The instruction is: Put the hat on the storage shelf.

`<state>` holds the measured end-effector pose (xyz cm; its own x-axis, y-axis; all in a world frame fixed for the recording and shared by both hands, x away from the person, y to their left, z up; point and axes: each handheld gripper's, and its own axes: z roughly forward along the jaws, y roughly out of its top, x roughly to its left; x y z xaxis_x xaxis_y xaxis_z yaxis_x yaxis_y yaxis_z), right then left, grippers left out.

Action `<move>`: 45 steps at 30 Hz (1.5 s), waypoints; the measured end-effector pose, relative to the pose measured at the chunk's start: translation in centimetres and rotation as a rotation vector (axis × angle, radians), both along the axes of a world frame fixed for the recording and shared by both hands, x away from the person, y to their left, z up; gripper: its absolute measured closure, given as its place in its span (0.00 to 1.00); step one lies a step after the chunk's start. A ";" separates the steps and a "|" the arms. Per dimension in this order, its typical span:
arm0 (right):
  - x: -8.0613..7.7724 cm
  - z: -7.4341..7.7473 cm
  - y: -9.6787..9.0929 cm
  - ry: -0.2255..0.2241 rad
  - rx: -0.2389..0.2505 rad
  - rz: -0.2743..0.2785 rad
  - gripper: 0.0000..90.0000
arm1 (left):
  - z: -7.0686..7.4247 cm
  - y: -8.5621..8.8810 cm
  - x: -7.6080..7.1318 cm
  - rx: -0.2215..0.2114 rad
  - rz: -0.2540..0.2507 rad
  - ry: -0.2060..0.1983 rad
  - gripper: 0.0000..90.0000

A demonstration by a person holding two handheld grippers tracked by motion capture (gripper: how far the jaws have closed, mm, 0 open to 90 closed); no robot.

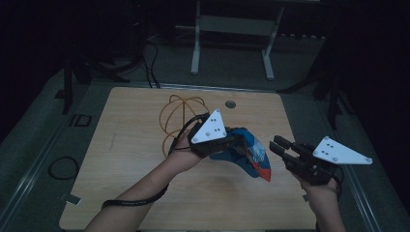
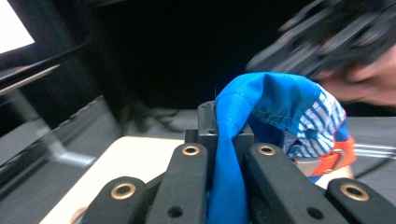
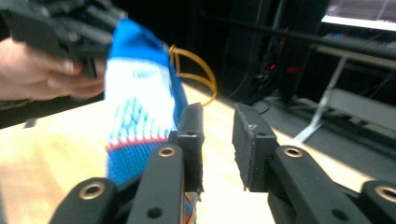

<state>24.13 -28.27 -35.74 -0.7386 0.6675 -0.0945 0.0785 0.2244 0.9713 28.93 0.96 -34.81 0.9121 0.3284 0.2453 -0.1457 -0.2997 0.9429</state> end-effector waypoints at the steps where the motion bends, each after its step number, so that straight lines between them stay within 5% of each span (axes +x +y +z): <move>1: 0.0 -0.4 0.1 0.012 -0.006 0.010 0.78 | 0.0 0.1 0.0 0.003 0.006 -0.023 0.99; 9: -0.1 -2.0 1.1 0.058 -0.019 0.093 0.73 | -0.4 0.9 0.2 -0.032 -0.096 -0.016 0.99; 14: -1.3 -2.7 2.6 0.077 -0.003 0.165 0.65 | -1.2 1.9 0.4 -0.118 -0.213 -0.050 0.98; 18: -1.8 -2.8 3.5 0.055 -0.013 0.162 0.60 | -1.4 2.5 0.4 -0.136 -0.271 -0.058 0.98; 20: -1.7 -2.8 3.5 0.059 0.003 0.161 0.58 | -1.5 3.0 0.4 -0.171 -0.350 -0.056 0.98; 25: -1.6 -3.0 3.9 0.076 0.029 0.183 0.57 | -1.5 3.4 0.2 -0.193 -0.414 -0.065 0.98; 32: -1.9 -3.2 5.1 0.086 0.034 0.241 0.55 | -1.4 3.0 -0.1 -0.186 -0.412 -0.077 0.98; 34: -1.9 -3.4 5.5 0.088 0.025 0.242 0.65 | -1.4 2.8 -0.1 -0.165 -0.401 -0.084 0.98; 37: -2.2 -3.5 5.8 0.059 0.004 0.226 0.96 | -1.5 2.9 0.0 -0.167 -0.393 -0.071 0.98; 38: -2.4 -3.4 5.8 0.044 -0.006 0.204 0.99 | -1.5 2.9 0.0 -0.173 -0.395 -0.065 0.98; 45: -2.9 -2.7 5.4 0.003 -0.015 0.158 1.00 | -1.3 3.7 0.1 -0.154 -0.352 -0.060 0.98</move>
